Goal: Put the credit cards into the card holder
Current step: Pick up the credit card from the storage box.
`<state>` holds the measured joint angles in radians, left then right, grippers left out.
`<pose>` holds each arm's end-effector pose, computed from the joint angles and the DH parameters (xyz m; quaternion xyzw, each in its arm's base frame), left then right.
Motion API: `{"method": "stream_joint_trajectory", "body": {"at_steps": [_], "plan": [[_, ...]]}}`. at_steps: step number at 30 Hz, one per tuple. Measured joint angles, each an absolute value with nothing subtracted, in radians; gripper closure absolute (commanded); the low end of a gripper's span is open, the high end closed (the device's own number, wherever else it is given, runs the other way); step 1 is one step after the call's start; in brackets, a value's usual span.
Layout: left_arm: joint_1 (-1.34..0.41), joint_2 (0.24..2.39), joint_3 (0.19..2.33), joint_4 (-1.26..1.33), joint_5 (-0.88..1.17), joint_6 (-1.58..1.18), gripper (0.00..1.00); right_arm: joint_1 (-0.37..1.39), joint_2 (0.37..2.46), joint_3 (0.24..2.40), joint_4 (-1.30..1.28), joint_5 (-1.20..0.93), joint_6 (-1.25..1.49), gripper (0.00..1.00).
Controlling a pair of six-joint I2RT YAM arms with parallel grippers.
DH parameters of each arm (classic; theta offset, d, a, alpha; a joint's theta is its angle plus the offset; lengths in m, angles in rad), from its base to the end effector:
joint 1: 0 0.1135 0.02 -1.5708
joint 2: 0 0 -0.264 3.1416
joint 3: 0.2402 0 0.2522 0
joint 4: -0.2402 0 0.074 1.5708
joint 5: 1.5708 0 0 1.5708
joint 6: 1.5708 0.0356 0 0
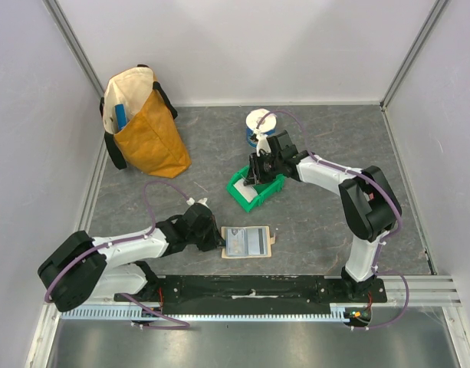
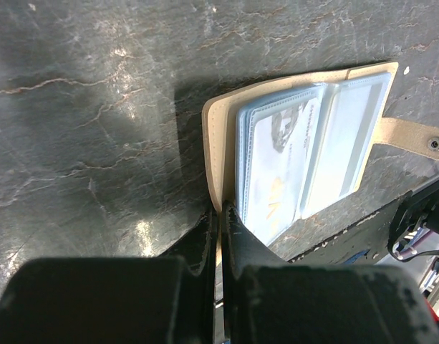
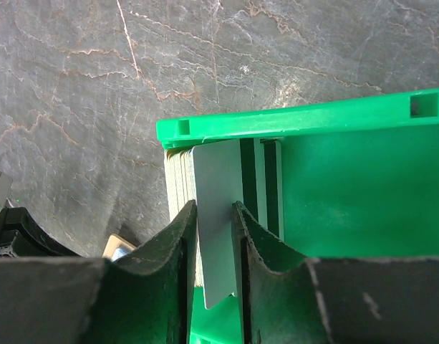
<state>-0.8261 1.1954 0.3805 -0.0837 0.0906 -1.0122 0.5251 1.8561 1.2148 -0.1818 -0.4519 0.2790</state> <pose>0.1352 -0.1515 0.1364 -0.0727 0.9404 -0.2879 0.1658 0.3371 0.2133 0.1906 -0.1925 0.8904 0.3312 0.2459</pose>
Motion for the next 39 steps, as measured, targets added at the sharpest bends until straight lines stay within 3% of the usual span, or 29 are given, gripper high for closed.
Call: {"method": "stream_joint_trajectory", "body": {"at_steps": [14,32,37,39], "plan": [[-0.826,1.201,0.381,-0.072,0.096,-1.012,0.98,0.512,1.856,1.221,-0.194,-0.394,0.265,0.87],[-0.826,1.201,0.381,-0.072,0.096,-1.012,0.98,0.558,1.878,1.26,-0.282,-0.255,0.187,0.81],[-0.826,1.201,0.381,-0.072,0.096,-1.012,0.98,0.575,1.885,1.271,-0.305,-0.203,0.171,1.0],[-0.826,1.201,0.381,-0.072,0.096,-1.012,0.98,0.58,1.885,1.28,-0.313,-0.176,0.161,1.0]]}}
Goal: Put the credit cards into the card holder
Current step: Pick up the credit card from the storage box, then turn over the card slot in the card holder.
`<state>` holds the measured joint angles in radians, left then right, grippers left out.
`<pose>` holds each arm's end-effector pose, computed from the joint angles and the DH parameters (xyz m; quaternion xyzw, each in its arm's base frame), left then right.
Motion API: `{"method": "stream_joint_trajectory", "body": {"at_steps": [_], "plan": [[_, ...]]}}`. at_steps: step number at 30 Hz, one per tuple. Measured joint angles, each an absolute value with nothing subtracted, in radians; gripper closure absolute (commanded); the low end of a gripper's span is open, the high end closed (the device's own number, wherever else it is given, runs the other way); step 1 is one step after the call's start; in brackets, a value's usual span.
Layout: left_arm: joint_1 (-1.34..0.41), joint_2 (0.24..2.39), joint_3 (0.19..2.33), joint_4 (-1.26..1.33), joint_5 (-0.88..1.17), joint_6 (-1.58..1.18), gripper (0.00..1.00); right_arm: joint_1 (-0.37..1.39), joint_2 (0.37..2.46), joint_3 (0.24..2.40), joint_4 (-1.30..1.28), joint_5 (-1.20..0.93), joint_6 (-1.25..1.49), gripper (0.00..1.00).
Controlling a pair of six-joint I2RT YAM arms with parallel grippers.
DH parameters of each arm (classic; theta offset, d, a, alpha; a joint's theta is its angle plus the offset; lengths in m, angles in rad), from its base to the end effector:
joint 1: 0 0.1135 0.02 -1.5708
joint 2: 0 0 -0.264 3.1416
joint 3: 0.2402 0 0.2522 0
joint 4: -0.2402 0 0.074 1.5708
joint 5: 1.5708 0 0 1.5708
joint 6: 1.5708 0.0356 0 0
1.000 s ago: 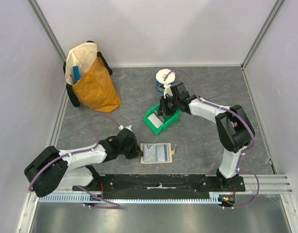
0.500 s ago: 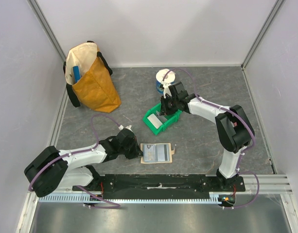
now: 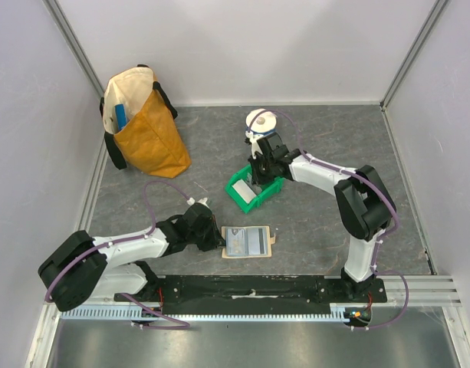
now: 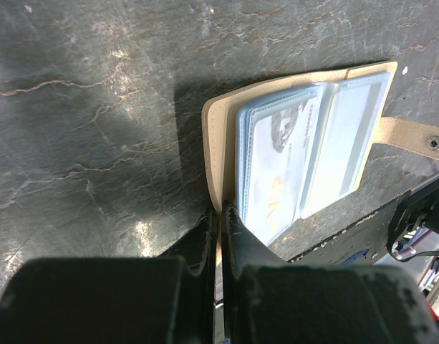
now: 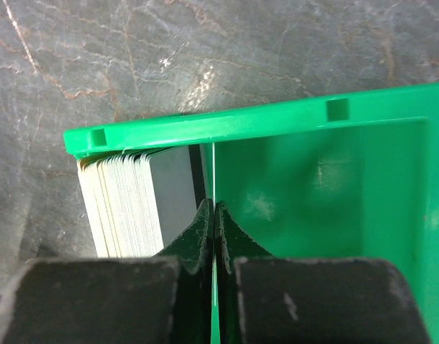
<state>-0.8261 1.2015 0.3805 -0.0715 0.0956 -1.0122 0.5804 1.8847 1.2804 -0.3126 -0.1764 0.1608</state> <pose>0.1359 -0.1525 0.1361 -0.0717 0.9394 -0.2915 0.1657 0.3340 0.2265 0.1882 -0.2241 0.9168 0.1936 0.2680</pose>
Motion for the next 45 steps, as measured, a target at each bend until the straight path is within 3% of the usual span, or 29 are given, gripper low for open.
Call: {"method": "stream_joint_trajectory", "body": {"at_steps": [8,17,29,36,45], "plan": [[-0.826,1.188,0.378,-0.075,0.096,-1.012,0.98,0.592,1.826,1.308,-0.351,-0.068,0.128,1.0],[-0.826,1.17,0.369,-0.076,0.096,-1.012,0.98,0.603,1.583,1.289,-0.365,0.002,0.152,1.0],[-0.826,1.136,0.357,-0.076,0.107,-1.013,0.98,0.979,1.197,0.803,-0.238,0.279,0.641,1.0],[-0.826,1.121,0.353,-0.073,0.12,-1.017,0.98,1.279,1.247,0.728,-0.109,0.48,0.879,1.0],[-0.826,1.086,0.334,-0.064,0.142,-1.04,0.98,1.349,1.402,0.744,-0.036,0.643,0.987,1.0]]}}
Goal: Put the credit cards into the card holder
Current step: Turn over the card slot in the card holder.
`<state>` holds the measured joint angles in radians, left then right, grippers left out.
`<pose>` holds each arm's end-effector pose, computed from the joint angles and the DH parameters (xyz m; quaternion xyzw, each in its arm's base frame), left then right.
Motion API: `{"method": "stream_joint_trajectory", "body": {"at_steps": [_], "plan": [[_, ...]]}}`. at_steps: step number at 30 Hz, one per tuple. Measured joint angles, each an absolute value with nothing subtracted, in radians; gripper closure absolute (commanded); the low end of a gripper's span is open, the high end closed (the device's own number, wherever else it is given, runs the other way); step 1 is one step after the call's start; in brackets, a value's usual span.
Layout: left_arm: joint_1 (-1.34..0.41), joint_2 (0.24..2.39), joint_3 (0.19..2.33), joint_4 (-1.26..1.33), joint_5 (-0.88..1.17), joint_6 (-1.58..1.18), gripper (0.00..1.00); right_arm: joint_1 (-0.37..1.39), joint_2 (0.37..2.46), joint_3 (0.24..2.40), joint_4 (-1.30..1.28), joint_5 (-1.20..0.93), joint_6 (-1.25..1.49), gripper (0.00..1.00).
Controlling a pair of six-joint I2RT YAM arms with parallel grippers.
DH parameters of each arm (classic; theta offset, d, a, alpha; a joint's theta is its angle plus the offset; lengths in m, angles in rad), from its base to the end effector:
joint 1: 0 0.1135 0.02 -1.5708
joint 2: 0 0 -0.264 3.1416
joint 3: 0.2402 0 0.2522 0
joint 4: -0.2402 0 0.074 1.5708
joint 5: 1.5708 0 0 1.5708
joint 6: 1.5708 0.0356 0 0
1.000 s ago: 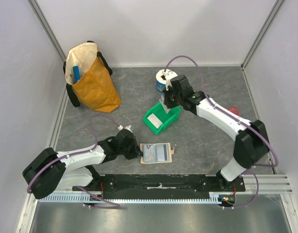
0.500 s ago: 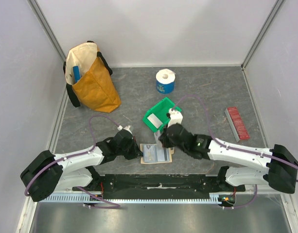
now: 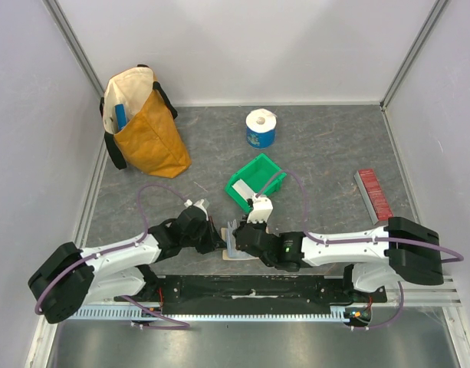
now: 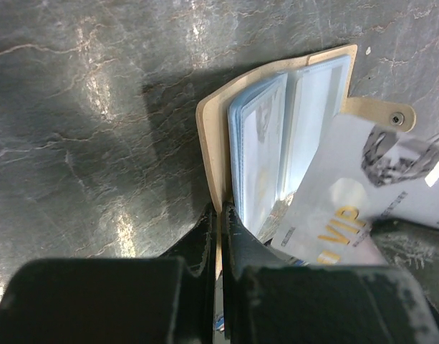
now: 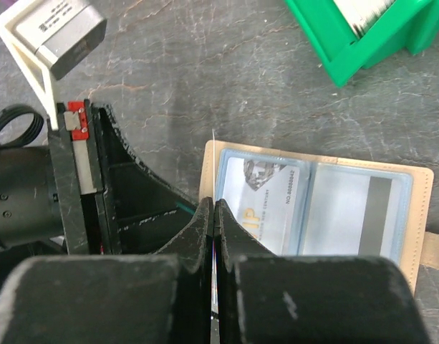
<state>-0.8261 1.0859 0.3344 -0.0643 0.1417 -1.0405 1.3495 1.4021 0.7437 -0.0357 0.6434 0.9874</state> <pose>0.1263 -0.1444 0.1441 -0.0733 0.9247 -0.3346 0.1660 0.0834 0.2733 0.2058 -0.0227 0.8691 0.2584 0.4211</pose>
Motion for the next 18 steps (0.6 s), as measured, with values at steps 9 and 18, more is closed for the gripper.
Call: {"method": "stream_joint_trajectory", "body": {"at_steps": [9,18], "plan": [[-0.826,1.073,0.32,-0.053,0.143,-1.058,0.98,1.351,1.436,0.756,-0.014,0.686,1.021,1.0],[-0.826,1.072,0.32,-0.05,0.152,-1.058,0.98,1.351,1.472,0.768,-0.014,0.691,1.029,1.0]]}}
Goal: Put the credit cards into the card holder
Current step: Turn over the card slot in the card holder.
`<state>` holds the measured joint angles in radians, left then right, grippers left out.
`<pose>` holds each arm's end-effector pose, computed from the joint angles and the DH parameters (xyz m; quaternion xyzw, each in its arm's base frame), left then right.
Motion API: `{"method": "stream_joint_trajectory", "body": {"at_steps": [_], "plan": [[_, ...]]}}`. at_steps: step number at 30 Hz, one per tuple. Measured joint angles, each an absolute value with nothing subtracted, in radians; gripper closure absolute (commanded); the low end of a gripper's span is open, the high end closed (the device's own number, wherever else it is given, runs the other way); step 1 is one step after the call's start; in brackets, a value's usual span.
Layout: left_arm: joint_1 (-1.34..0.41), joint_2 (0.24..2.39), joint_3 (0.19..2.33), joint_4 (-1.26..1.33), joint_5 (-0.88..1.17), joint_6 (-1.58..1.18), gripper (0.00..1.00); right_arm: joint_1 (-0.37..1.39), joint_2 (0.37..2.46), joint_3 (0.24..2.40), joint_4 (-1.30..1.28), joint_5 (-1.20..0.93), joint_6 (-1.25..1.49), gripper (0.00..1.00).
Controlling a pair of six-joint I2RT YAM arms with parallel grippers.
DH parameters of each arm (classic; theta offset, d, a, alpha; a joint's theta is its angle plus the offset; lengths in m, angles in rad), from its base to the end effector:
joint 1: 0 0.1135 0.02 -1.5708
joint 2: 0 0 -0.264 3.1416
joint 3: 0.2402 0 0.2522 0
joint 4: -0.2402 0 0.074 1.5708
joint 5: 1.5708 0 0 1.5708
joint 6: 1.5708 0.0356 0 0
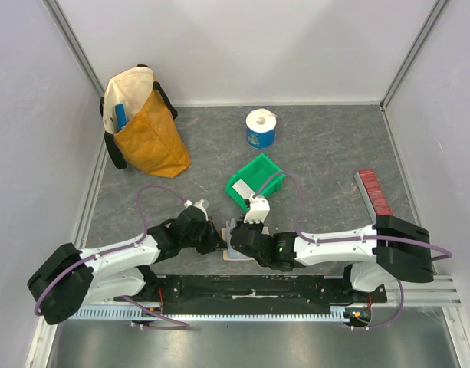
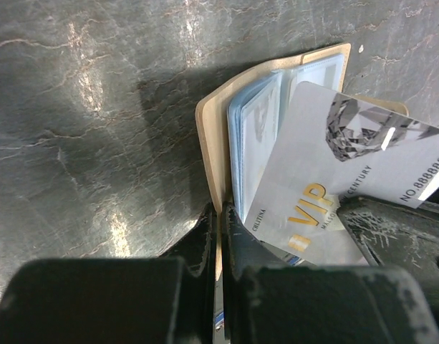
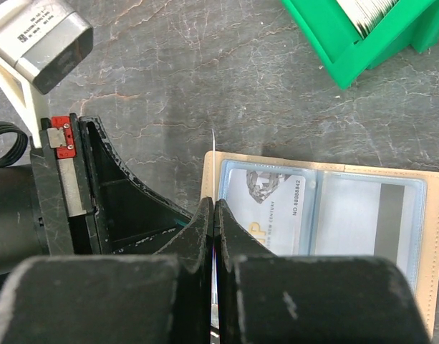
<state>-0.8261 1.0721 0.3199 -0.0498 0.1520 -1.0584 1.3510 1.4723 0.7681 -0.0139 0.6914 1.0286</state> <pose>0.1245 -0.1430 0.1433 -0.0788 0.9214 -0.3438 0.1629 0.0867 0.2839 0.1966 0.0008 0.8680 0.2465 0.4311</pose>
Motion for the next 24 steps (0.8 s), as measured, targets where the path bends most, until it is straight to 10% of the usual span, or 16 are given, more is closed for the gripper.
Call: {"method": "stream_joint_trajectory", "body": {"at_steps": [24], "plan": [[-0.826,1.051,0.32,-0.058,0.155,-1.058,0.98,1.358,1.509,0.835,-0.185,0.751,1.019,1.0]]}}
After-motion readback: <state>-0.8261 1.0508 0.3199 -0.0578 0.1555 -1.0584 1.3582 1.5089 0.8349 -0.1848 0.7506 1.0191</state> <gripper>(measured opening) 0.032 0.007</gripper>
